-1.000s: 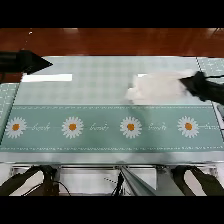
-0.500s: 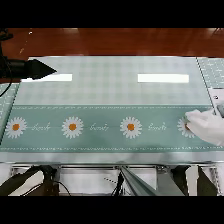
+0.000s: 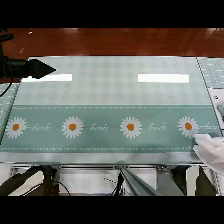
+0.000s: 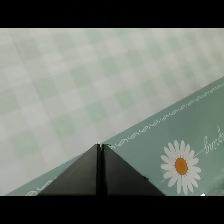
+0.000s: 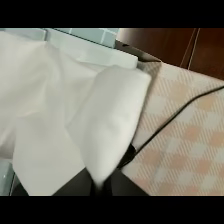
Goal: Fold the shirts.
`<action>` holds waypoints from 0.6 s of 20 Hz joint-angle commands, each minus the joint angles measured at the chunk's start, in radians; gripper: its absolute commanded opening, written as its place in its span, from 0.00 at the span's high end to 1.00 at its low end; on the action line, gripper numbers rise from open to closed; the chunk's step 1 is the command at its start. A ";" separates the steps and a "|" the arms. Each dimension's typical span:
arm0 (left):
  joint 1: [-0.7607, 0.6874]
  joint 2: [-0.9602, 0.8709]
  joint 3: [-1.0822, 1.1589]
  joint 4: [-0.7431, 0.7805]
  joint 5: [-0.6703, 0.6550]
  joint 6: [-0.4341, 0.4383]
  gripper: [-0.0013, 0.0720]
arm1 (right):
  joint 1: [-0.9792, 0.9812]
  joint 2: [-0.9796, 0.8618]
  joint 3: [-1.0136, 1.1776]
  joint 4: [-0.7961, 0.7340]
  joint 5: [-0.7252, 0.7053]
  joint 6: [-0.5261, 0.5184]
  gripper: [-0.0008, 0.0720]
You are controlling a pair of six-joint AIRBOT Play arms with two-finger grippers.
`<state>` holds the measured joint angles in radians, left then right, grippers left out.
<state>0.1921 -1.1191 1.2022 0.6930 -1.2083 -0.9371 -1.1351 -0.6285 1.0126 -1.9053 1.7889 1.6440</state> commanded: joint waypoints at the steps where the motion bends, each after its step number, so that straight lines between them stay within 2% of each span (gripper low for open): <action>1: 0.001 -0.006 0.000 0.000 0.082 0.010 0.95 | -0.005 0.001 0.001 -0.095 0.048 0.011 0.78; 2: 0.001 -0.007 0.000 0.000 0.082 0.010 0.95 | -0.005 0.001 0.001 -0.109 0.044 0.016 0.51; 3: 0.001 -0.007 0.000 -0.001 0.081 0.009 0.95 | -0.005 0.001 0.001 -0.114 0.034 0.025 0.34; 5: 0.001 -0.006 0.000 -0.024 0.074 0.009 0.94 | -0.005 0.001 0.001 -0.109 -0.010 0.024 0.32; 6: 0.001 -0.006 0.000 -0.050 0.074 0.009 0.88 | -0.005 0.001 0.001 -0.101 -0.045 0.025 0.32; 7: 0.001 -0.006 0.000 -0.084 0.074 0.009 0.78 | -0.005 0.001 0.002 -0.055 -0.089 0.034 0.33; 8: 0.001 -0.006 0.000 -0.126 0.074 0.009 0.60 | -0.005 0.001 0.004 0.033 -0.135 0.038 0.34; 9: 0.001 -0.006 0.000 -0.175 0.075 0.009 0.41 | -0.005 0.001 0.013 0.148 -0.197 0.039 0.34; 10: 0.000 -0.006 0.000 -0.215 0.075 0.010 0.28 | -0.005 0.000 0.028 0.313 -0.286 0.039 0.34; 11: -0.001 -0.006 0.000 -0.241 0.075 0.010 0.22 | -0.005 0.000 0.039 0.508 -0.390 0.041 0.34; 12: -0.005 -0.006 0.002 -0.239 0.074 0.010 0.22 | -0.003 -0.005 0.039 0.754 -0.512 0.041 0.35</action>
<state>0.1905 -1.1240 1.2022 0.5339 -1.1347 -0.9276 -1.1389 -0.6296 1.0351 -1.6627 1.5536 1.6787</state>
